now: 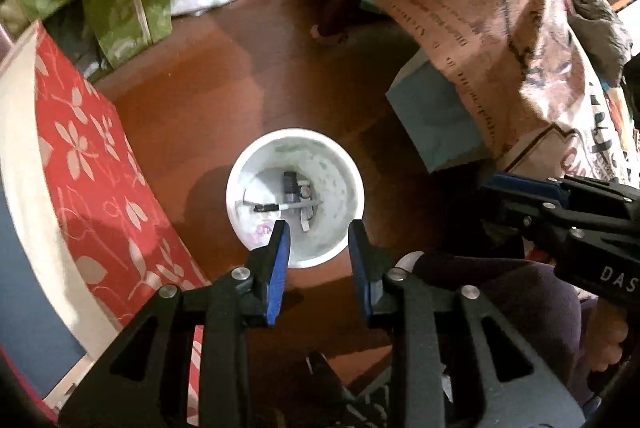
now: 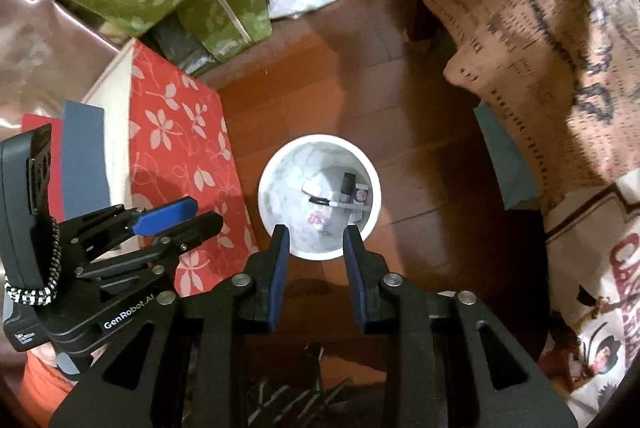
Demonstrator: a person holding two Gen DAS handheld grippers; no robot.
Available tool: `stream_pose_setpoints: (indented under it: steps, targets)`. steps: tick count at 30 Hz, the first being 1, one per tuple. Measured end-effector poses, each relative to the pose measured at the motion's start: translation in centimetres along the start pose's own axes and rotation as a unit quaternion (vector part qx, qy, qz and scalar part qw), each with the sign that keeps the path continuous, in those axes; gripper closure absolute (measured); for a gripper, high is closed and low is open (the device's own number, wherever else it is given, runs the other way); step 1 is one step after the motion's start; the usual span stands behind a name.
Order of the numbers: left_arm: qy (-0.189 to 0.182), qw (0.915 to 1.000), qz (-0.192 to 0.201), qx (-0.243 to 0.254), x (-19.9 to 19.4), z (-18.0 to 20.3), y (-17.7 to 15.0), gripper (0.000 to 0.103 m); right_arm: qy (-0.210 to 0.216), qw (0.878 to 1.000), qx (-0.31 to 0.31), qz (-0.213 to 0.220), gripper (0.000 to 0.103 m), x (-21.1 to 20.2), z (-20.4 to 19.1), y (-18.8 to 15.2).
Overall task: Collect trash
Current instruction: 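Move both open tools back toward the pens and cable on the bed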
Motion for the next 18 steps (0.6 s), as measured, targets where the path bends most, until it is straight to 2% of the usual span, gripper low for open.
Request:
stream_pose_setpoints:
  steps: [9, 18]
  targets:
    - [0.014, 0.9966, 0.073, 0.037, -7.2, 4.2, 0.4, 0.074, -0.003, 0.997, -0.011, 0.082, 0.078, -7.1, 0.0, -1.4]
    - [0.032, 0.9816, 0.153, 0.11, -14.7, 12.1, 0.2, 0.074, 0.0, 0.986, -0.007, 0.165, 0.078, -14.1, 1.6, -4.8]
Point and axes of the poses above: each gripper's, at about its wrist camera, not at the fingertips, and x roughly the way its jaws point, z to its right, y to its top, the point moved 10 cm from there along x, roughly the way its jaws point, and after that the axes turned 14 degrees about -z, right-handed, at the moved point
